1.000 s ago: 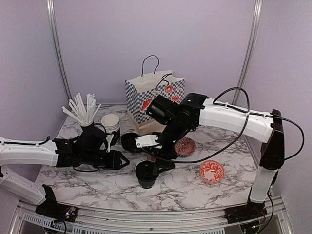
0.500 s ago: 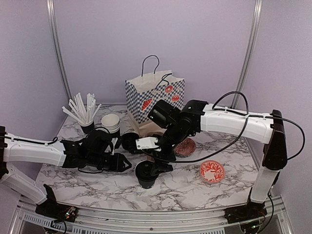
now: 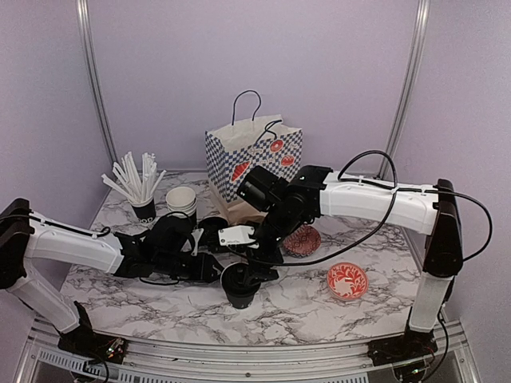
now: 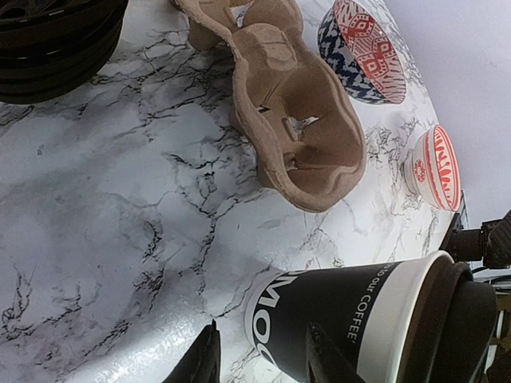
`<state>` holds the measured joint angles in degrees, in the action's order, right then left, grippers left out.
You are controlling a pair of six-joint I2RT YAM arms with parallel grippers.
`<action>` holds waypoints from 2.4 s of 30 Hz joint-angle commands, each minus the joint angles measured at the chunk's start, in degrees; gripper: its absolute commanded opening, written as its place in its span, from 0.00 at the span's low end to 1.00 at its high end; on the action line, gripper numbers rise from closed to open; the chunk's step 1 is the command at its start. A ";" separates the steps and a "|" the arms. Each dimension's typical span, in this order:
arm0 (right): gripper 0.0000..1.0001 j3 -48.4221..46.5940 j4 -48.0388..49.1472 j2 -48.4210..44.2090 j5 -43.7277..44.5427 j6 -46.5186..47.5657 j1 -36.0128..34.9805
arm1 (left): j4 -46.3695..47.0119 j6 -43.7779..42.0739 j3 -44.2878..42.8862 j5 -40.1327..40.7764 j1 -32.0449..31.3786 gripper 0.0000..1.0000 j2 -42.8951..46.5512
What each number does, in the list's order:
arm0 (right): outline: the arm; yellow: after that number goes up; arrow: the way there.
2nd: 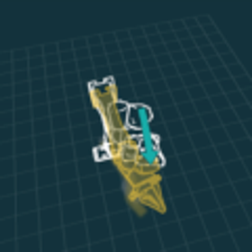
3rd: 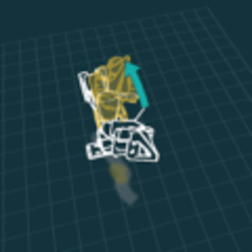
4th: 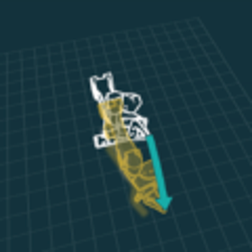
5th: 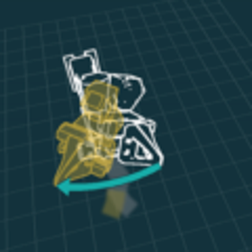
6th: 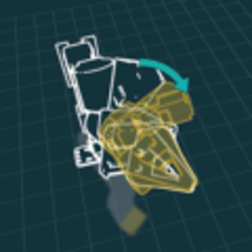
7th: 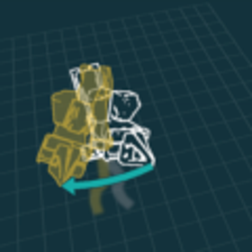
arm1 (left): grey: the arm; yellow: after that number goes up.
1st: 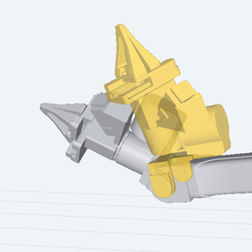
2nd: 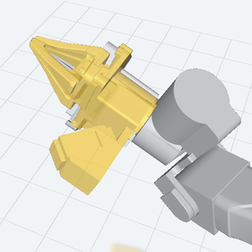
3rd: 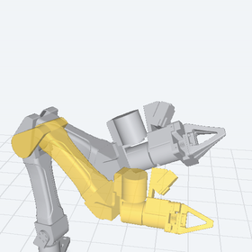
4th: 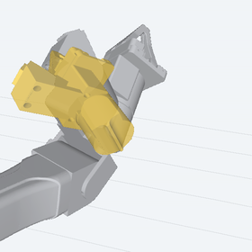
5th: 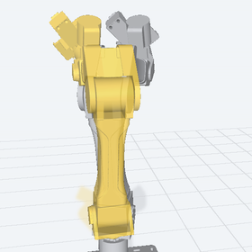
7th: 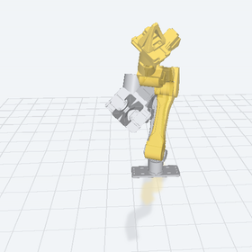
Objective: Pack the takeout coffee
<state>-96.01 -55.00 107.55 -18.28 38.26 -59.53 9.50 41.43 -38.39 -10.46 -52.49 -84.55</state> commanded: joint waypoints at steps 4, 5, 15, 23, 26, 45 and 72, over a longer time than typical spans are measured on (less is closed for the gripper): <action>0.93 -3.28 0.90 2.27 1.66 -1.03 0.03 | 2.10 -0.21 -0.80 -1.89 0.15 0.37 -1.74; 0.93 -3.42 0.94 2.43 1.67 -1.08 0.03 | 2.17 -0.21 -0.82 -1.87 0.14 0.37 -1.75; 0.91 -4.67 0.91 2.92 1.85 -1.77 0.07 | 2.54 -0.54 -0.72 -2.36 0.15 0.37 -2.28; 0.89 -6.74 0.42 3.66 2.46 -2.40 0.80 | 2.63 -1.03 -0.38 -2.66 0.15 0.36 -2.28; 0.88 -7.17 0.42 4.23 3.04 -2.62 1.08 | 2.63 -1.01 -0.21 -2.66 0.19 0.36 -2.07; 0.83 -10.08 1.43 6.62 7.57 -5.43 2.46 | 2.81 -0.98 0.59 -2.69 0.15 0.36 -1.19; 0.91 -8.55 -0.07 0.96 3.22 -3.51 2.49 | 3.07 -1.26 0.69 -3.12 0.19 0.36 -1.59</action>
<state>-104.33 -54.46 112.66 -10.57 33.01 -57.32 11.40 41.04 -37.98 -13.04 -52.45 -86.35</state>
